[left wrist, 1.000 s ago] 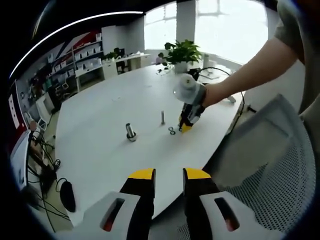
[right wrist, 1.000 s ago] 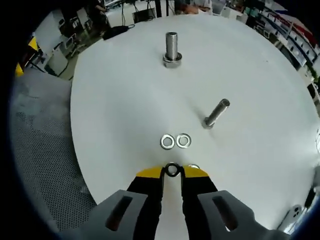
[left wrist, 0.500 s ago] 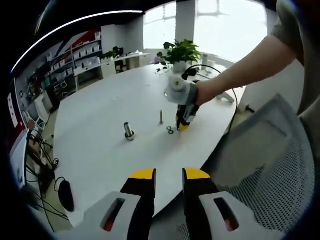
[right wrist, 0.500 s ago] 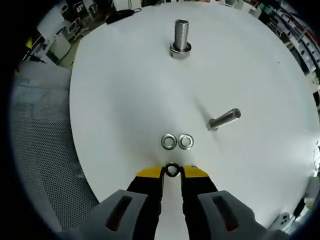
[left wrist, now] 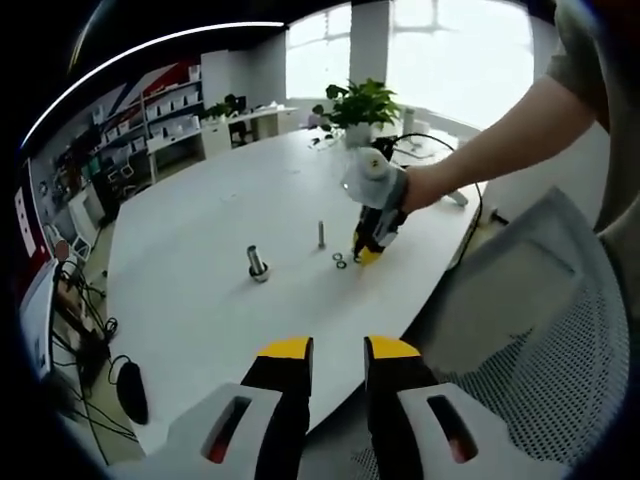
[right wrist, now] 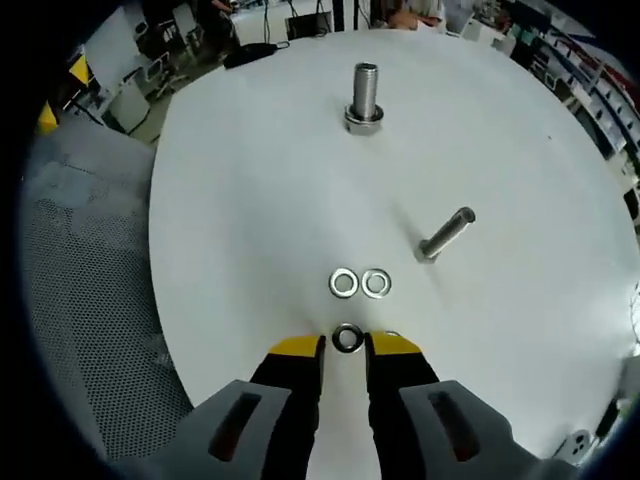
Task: Place the washer onto the threaded stud by aligning its center hole with the stud, sliding it down to the base, and recovering from edge contact or off-axis alignment until the washer reaches the visible bottom stop.
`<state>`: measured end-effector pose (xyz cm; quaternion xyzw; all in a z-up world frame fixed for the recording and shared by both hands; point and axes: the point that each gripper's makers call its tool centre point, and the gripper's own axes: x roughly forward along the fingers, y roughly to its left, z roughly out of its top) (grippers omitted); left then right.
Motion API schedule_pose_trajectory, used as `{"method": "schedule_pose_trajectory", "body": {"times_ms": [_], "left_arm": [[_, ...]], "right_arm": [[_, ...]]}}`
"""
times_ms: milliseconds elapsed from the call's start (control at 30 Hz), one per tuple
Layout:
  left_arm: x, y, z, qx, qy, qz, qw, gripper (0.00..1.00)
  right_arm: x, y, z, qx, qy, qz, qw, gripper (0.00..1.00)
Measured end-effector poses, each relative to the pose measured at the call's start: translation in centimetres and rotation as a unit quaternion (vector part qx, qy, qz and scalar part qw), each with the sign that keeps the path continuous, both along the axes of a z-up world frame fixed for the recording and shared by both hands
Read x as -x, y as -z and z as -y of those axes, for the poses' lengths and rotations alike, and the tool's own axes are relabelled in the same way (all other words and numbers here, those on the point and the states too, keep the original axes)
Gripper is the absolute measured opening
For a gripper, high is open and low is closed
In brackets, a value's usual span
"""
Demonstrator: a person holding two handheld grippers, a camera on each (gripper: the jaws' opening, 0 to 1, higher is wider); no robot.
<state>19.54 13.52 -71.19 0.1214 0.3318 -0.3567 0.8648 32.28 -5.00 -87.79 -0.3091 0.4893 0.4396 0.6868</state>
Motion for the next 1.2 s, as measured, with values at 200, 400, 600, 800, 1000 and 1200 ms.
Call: {"method": "schedule_pose_trajectory", "body": {"times_ms": [200,400,600,800,1000,1200], "left_arm": [[0.05,-0.02,0.05,0.0,0.003,0.001,1.0,0.18],[0.03,-0.05,-0.06,-0.003,0.001,0.003,1.0,0.17],[0.0,-0.09,-0.04,-0.002,0.001,0.004,1.0,0.17],[0.01,-0.1,0.0,-0.002,0.002,0.004,1.0,0.17],[-0.01,-0.1,0.06,-0.003,0.003,0.004,1.0,0.17],[0.02,-0.15,0.14,0.001,0.004,0.003,1.0,0.17]], "right_arm": [[0.03,-0.08,0.21,0.0,0.004,-0.012,0.9999,0.18],[0.03,0.05,0.13,0.023,-0.025,-0.003,0.9994,0.16],[-0.1,0.1,0.1,0.051,-0.027,-0.014,0.9982,0.15],[0.03,0.2,-0.04,0.094,-0.049,-0.017,0.9942,0.15],[0.17,0.26,-0.15,0.141,-0.051,-0.015,0.9885,0.15],[0.17,0.13,0.13,0.13,-0.042,-0.01,0.9906,0.15]]}}
